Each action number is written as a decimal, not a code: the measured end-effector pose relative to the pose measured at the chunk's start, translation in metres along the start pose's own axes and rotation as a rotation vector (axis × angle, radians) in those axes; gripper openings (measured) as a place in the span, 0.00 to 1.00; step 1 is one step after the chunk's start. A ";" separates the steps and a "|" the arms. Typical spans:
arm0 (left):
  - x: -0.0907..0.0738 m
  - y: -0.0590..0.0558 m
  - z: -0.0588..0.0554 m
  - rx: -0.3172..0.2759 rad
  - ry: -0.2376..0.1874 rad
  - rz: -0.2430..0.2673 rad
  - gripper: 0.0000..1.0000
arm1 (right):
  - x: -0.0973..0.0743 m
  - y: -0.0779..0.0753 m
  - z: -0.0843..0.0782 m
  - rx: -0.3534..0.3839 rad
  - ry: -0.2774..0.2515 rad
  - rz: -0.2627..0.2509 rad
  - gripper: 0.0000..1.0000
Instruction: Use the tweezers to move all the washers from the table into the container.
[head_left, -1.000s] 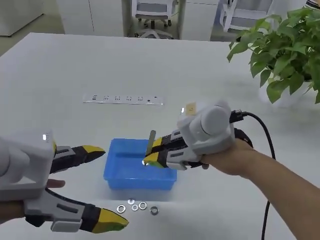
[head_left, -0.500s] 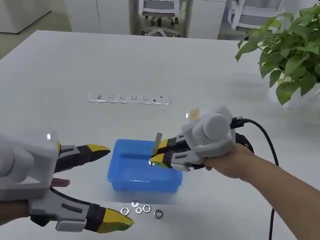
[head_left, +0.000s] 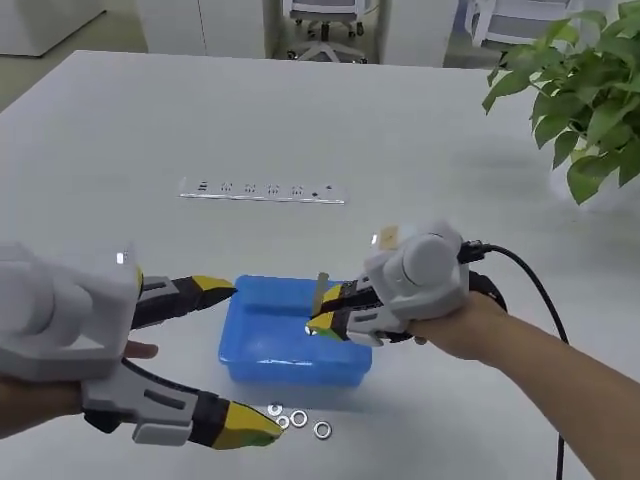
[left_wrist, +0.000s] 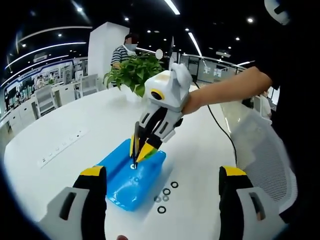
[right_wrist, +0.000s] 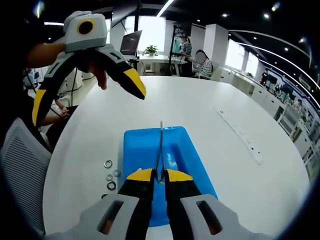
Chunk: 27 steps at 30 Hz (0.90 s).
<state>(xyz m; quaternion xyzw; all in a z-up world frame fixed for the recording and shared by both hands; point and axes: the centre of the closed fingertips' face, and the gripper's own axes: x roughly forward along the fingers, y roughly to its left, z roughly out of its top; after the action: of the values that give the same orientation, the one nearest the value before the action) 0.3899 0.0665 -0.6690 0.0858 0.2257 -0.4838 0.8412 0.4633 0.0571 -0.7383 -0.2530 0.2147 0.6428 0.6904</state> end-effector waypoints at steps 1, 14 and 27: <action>0.001 0.001 0.001 0.001 -0.001 -0.002 0.99 | 0.001 0.000 -0.001 0.001 0.002 0.002 0.09; 0.018 0.017 0.003 0.010 -0.004 -0.012 0.95 | 0.012 -0.001 -0.015 0.001 0.038 0.025 0.09; 0.040 0.039 0.005 0.039 0.006 0.005 0.63 | 0.018 0.004 -0.024 -0.006 0.065 0.054 0.09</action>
<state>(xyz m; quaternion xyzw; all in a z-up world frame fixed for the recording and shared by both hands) 0.4417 0.0534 -0.6858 0.1041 0.2185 -0.4859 0.8398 0.4616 0.0560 -0.7685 -0.2700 0.2418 0.6535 0.6645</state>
